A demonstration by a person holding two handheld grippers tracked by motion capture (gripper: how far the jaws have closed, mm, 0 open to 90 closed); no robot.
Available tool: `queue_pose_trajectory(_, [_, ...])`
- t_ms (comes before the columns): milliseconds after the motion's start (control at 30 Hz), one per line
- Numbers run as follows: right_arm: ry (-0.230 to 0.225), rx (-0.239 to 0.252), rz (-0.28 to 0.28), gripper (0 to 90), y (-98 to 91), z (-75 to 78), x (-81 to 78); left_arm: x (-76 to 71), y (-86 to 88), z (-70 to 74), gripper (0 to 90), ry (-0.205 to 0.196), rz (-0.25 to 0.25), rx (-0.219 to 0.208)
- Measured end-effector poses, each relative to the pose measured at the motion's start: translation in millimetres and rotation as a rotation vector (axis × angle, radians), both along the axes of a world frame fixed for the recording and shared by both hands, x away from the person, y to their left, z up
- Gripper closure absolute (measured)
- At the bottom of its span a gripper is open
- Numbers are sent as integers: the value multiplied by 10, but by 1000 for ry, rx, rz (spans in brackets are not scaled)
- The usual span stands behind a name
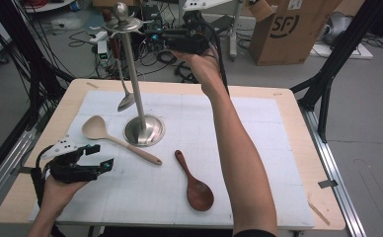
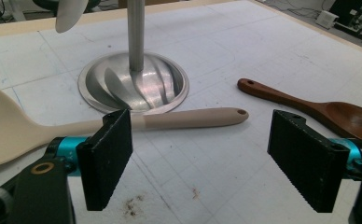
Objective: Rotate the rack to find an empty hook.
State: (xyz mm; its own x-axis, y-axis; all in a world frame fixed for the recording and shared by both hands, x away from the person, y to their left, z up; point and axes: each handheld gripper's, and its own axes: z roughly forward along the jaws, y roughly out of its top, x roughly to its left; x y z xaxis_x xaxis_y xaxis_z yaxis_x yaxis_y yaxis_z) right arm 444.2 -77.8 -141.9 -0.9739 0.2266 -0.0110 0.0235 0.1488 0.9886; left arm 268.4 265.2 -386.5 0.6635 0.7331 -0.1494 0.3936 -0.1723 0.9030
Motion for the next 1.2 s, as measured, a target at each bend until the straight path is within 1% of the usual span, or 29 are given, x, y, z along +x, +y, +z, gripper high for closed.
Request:
queue_pose_trajectory(200, [-13, -13, 22, 895, 95, 6, -49, -3, 0, 2, 226, 0, 1, 0])
queue_pose_trajectory(333, [-13, -18, 30, 895, 179, -5, -77, -4, 3, 3, 226, -1, 1, 0])
queue_pose_trajectory(500, [-13, -18, 26, 895, 258, -3, -104, -3, 5, 3, 227, -1, 0, -2])
queue_pose_trajectory(667, [-17, -18, 25, 895, 299, -2, -112, 2, 1, 0, 227, -1, -1, 1])
queue_pose_trajectory(733, [-11, -15, 23, 895, 311, -7, -115, 3, 1, -1, 227, -1, -2, 2])
queue_pose_trajectory(867, [-1, -8, 23, 893, 291, -29, -134, 10, 12, -5, 227, -3, -4, 6])
queue_pose_trajectory(900, [0, -2, 22, 883, 270, -47, -157, 10, 11, -6, 227, -3, -4, 6])
queue_pose_trajectory(967, [1, -9, 21, 857, 240, -79, -190, 11, 4, -8, 227, 0, -7, 7])
queue_pose_trajectory(1100, [16, -25, 29, 804, 176, -194, -244, 12, 7, -7, 227, 1, -9, 8])
queue_pose_trajectory(1167, [34, -15, 32, 789, 146, -257, -264, 11, 13, -5, 227, -1, -6, 7])
queue_pose_trajectory(1200, [38, -19, 31, 773, 134, -289, -273, 10, 14, -5, 227, -2, -6, 9])
